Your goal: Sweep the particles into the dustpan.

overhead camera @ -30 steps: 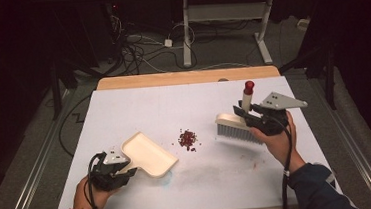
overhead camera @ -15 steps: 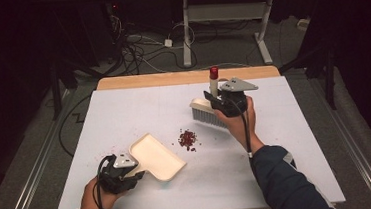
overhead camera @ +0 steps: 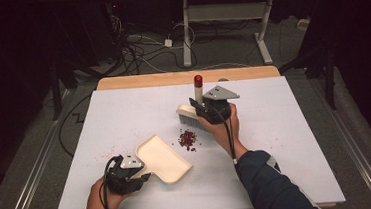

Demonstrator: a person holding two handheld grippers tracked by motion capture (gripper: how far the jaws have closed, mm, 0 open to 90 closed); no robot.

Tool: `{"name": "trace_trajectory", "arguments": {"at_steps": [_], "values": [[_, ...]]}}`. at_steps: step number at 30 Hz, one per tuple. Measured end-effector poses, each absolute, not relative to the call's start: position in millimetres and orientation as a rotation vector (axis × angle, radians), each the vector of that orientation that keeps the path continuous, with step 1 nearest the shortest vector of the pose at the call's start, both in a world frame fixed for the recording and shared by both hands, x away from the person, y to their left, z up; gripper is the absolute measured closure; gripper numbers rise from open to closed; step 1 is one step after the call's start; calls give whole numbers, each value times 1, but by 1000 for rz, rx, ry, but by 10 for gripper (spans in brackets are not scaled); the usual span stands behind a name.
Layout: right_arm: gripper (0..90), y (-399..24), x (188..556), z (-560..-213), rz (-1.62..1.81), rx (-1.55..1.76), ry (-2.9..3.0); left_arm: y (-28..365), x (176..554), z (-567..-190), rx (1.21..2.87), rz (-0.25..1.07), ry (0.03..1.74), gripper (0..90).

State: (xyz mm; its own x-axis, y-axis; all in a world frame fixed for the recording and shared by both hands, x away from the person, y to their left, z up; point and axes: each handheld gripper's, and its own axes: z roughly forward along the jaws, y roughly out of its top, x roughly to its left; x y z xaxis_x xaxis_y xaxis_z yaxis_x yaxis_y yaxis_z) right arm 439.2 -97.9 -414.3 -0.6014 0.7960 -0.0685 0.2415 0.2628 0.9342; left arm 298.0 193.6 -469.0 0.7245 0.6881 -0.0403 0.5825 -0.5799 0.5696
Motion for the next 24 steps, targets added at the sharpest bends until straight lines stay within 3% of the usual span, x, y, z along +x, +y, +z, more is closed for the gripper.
{"name": "trace_trajectory", "arguments": {"at_steps": [24], "values": [[698, -57, 380, -419, 1355, 901, 2055, 167, 309, -474, 2359, 252, 1013, 639]]}}
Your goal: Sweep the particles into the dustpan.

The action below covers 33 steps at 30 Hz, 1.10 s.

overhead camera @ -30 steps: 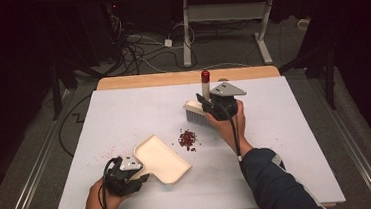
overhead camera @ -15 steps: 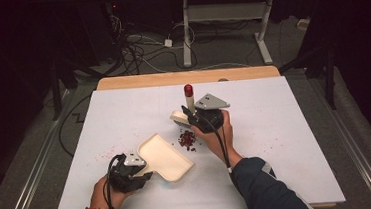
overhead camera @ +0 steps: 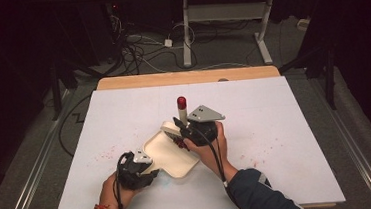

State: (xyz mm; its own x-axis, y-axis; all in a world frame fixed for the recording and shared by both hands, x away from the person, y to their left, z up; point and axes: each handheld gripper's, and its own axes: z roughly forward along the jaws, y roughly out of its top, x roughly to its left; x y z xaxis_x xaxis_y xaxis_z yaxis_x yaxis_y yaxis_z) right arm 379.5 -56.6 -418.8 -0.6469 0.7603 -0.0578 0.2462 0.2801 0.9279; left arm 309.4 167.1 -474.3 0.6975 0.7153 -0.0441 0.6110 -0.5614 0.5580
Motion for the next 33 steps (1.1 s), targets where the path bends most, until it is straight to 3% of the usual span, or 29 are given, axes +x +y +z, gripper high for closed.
{"name": "trace_trajectory", "arguments": {"at_steps": [33], "values": [[701, -43, 334, -418, 1443, 853, 2071, 166, 320, -480, 2359, 240, 1019, 637]]}}
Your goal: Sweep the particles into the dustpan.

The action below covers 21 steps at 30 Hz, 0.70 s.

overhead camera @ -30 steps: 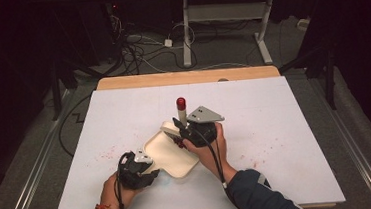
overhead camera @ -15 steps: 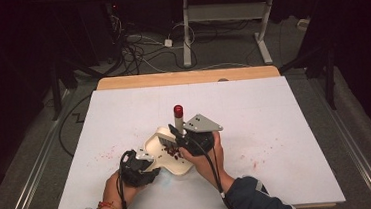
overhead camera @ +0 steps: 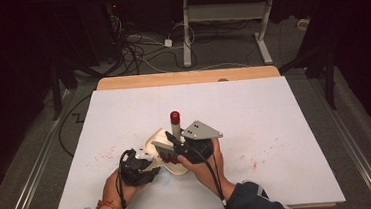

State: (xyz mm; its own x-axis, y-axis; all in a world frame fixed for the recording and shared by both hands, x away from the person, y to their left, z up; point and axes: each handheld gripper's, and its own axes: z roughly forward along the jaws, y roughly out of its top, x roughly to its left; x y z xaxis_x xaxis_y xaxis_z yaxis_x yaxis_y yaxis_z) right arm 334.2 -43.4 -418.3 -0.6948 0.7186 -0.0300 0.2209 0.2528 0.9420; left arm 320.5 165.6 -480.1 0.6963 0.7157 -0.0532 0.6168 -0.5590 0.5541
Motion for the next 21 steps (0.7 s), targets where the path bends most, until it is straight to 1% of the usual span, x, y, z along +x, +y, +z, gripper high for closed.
{"name": "trace_trajectory", "arguments": {"at_steps": [6, 7, 9, 12, 15, 18, 19, 21], "values": [[702, -49, 337, -411, 1478, 839, 2019, 166, 320, -480, 2364, 251, 1010, 637], [701, -54, 345, -406, 1510, 863, 2008, 167, 319, -480, 2371, 254, 1003, 637], [701, -60, 349, -399, 1535, 875, 1988, 168, 317, -480, 2375, 254, 998, 637], [701, -66, 351, -391, 1541, 863, 1966, 170, 316, -480, 2376, 253, 992, 637], [701, -81, 354, -379, 1537, 856, 1946, 170, 314, -480, 2382, 265, 986, 637], [701, -90, 355, -376, 1514, 845, 1935, 170, 310, -479, 2385, 256, 985, 637], [701, -99, 357, -376, 1484, 856, 1943, 171, 307, -479, 2392, 254, 977, 637], [701, -108, 361, -380, 1440, 859, 1950, 172, 304, -479, 2388, 247, 980, 637]]}}
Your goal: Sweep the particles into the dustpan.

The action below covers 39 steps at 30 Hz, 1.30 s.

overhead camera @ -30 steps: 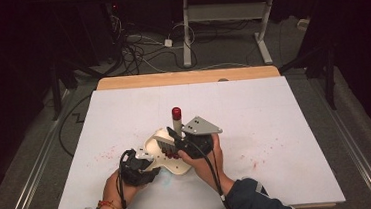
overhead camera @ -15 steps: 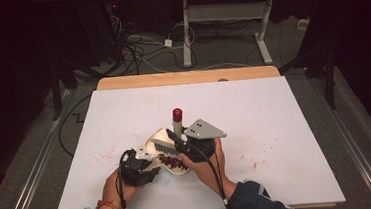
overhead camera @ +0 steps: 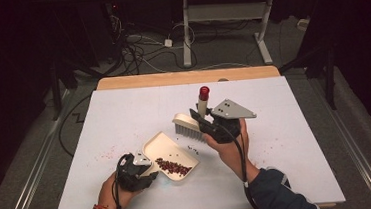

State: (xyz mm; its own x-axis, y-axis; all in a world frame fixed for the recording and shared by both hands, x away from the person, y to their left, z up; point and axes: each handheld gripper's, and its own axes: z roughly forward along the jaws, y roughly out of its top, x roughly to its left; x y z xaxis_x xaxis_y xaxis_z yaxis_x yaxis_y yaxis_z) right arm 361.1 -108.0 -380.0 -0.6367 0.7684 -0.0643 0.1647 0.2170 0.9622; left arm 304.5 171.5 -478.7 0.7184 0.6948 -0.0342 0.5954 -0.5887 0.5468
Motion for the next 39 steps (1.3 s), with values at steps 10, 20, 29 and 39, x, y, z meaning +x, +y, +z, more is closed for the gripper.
{"name": "trace_trajectory", "arguments": {"at_steps": [10, 20, 29, 39], "values": [[701, -123, 360, -415, 1266, 875, 1959, 168, 298, -479, 2380, 274, 1014, 637], [700, -90, 325, -419, 1295, 764, 2063, 163, 300, -480, 2378, 283, 1032, 636], [702, -88, 317, -408, 1397, 767, 2099, 166, 299, -479, 2362, 280, 1029, 636], [701, -106, 333, -392, 1436, 747, 2029, 175, 299, -478, 2344, 270, 1037, 636]]}}
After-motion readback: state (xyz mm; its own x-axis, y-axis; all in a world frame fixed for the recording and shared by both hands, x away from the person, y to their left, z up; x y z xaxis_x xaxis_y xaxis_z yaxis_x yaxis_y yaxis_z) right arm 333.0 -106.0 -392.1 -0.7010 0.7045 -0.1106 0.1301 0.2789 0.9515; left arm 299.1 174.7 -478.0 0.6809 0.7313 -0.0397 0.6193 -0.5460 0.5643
